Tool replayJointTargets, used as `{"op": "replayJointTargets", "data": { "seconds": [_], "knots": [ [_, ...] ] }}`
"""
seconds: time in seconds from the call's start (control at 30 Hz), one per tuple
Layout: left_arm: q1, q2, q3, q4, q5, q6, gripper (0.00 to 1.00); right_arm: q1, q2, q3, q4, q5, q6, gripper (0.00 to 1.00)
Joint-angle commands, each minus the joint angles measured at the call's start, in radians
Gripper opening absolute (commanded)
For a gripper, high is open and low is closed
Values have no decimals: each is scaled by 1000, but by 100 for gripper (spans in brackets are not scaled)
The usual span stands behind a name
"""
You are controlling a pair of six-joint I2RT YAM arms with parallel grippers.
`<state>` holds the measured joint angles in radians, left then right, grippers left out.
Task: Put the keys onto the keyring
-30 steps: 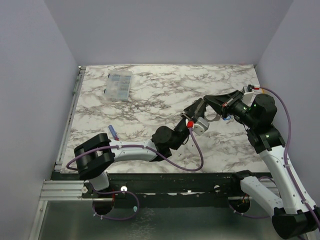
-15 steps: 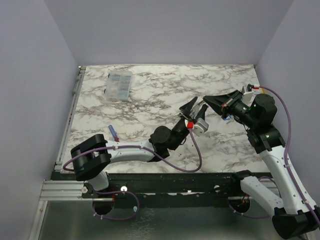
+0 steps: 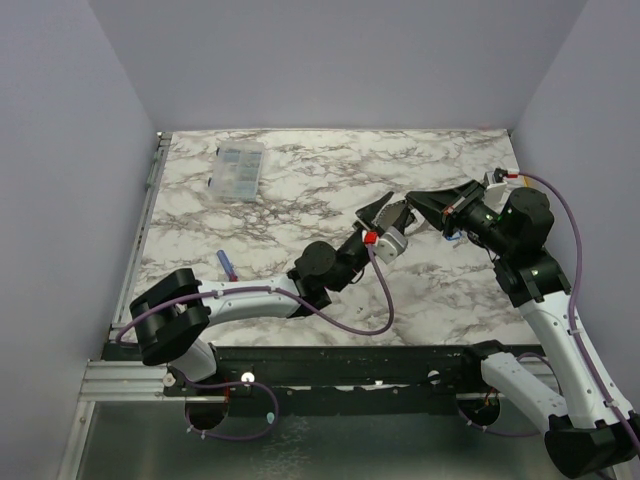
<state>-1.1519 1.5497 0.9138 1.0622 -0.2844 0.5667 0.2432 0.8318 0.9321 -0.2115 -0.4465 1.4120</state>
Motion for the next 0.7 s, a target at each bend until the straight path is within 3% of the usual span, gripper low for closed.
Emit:
{"op": "replayJointTargets", "data": {
  "seconds": [0.0,0.4,0.67],
  "knots": [
    [7,-17,13,-30,76,-40,52,7,-14,39,30,-24,-13,1],
    [12,5,48,-31,95,-49,41,8,-16,31,33,-22,-13,1],
    [12,21,63,-31,111,-63,40,8,-17,26,38,-24,-11,1]
  ]
}}
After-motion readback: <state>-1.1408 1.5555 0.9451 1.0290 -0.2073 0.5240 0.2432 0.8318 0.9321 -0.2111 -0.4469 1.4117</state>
